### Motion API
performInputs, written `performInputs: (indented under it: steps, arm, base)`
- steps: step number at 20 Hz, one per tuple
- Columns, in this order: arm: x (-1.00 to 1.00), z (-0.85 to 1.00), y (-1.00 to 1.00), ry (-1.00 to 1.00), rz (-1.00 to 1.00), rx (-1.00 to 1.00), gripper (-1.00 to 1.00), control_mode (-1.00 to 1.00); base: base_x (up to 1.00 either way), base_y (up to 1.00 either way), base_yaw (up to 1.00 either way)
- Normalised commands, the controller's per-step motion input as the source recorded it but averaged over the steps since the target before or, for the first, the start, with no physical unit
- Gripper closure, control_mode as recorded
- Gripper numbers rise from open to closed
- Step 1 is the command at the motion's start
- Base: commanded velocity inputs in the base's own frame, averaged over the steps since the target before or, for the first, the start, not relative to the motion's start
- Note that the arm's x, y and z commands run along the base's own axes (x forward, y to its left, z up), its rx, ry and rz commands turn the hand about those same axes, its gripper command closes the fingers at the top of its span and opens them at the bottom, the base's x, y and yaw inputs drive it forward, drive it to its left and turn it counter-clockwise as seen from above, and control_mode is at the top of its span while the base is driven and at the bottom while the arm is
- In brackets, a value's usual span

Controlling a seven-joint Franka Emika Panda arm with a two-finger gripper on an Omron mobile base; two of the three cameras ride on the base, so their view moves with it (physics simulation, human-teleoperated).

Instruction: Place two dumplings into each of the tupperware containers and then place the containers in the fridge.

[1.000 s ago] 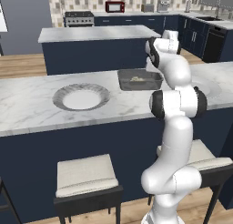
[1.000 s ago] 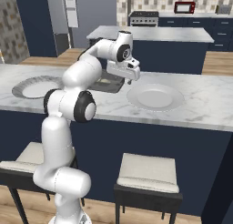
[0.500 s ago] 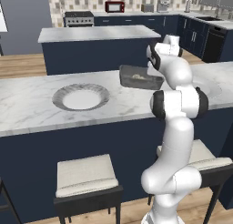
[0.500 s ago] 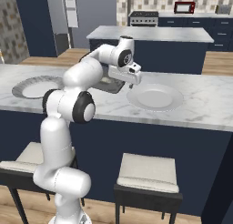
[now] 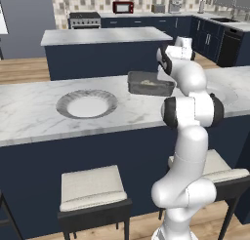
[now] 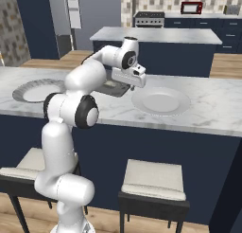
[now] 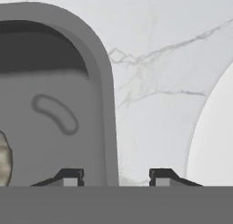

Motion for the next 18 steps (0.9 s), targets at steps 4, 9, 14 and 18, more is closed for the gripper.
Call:
performInputs:
  steps: [4, 9, 14, 18]
  arm:
    - [0.00, 0.00, 0.00, 0.00, 0.00, 0.00, 1.00, -1.00]
    - [-0.13, 0.33, -0.01, 0.00, -0.02, 0.00, 1.00, -1.00]
    - [-0.30, 0.99, 0.10, 0.00, -0.11, 0.00, 1.00, -1.00]
    - [-1.00, 0.81, 0.14, 0.00, -0.10, 0.00, 1.00, -1.00]
  base:
    - [0.00, 0.00, 0.00]
    - [0.00, 0.00, 0.00]
    - [0.00, 0.00, 0.00]
    - [0.00, 0.00, 0.00]
